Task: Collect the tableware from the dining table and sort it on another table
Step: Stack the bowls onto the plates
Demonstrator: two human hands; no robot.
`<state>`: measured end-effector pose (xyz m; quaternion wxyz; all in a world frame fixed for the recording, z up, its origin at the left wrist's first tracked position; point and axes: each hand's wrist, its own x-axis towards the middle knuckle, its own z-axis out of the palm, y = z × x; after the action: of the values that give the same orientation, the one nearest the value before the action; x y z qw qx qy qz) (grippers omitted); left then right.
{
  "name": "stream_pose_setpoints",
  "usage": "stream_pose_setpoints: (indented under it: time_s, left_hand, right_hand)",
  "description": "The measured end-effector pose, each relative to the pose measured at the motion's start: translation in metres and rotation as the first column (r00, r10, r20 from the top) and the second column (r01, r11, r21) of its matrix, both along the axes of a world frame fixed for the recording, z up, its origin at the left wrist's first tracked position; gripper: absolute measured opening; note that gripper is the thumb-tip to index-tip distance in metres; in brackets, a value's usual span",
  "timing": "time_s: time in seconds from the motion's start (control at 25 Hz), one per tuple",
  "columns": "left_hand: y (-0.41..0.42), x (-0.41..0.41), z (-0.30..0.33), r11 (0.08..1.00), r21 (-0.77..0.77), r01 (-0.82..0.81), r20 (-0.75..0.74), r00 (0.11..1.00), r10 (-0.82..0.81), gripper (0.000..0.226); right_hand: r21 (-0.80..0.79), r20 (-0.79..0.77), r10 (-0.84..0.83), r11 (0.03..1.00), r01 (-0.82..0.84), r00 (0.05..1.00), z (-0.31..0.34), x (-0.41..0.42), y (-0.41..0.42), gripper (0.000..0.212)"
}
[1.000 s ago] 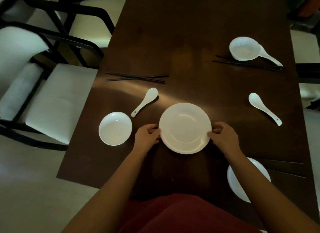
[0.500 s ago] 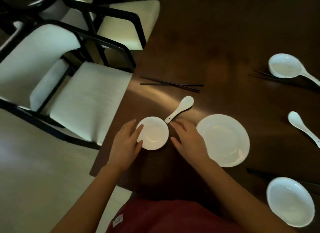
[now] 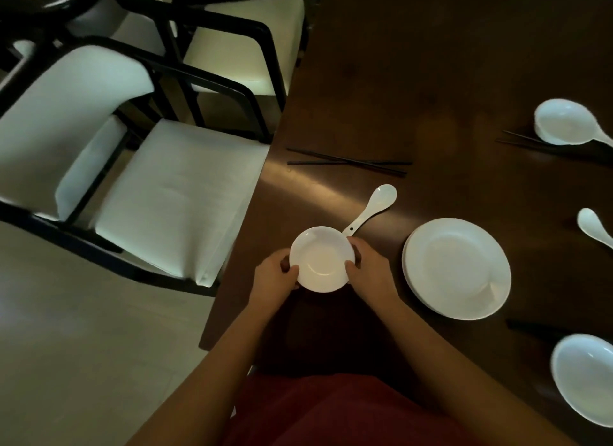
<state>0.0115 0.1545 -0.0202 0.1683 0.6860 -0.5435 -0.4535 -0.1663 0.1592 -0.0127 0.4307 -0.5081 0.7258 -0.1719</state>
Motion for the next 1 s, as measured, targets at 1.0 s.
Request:
stream_pose_setpoints:
  time_s: [1.0]
  left_hand:
    - [-0.018, -0.206, 0.014, 0.972, 0.044, 0.231, -0.075, 0.971, -0.228, 0.037]
  right_hand:
    - [-0.034, 0.034, -0.543, 0.838, 0.544, 0.839, 0.007, -0.194, 0.058, 0.033]
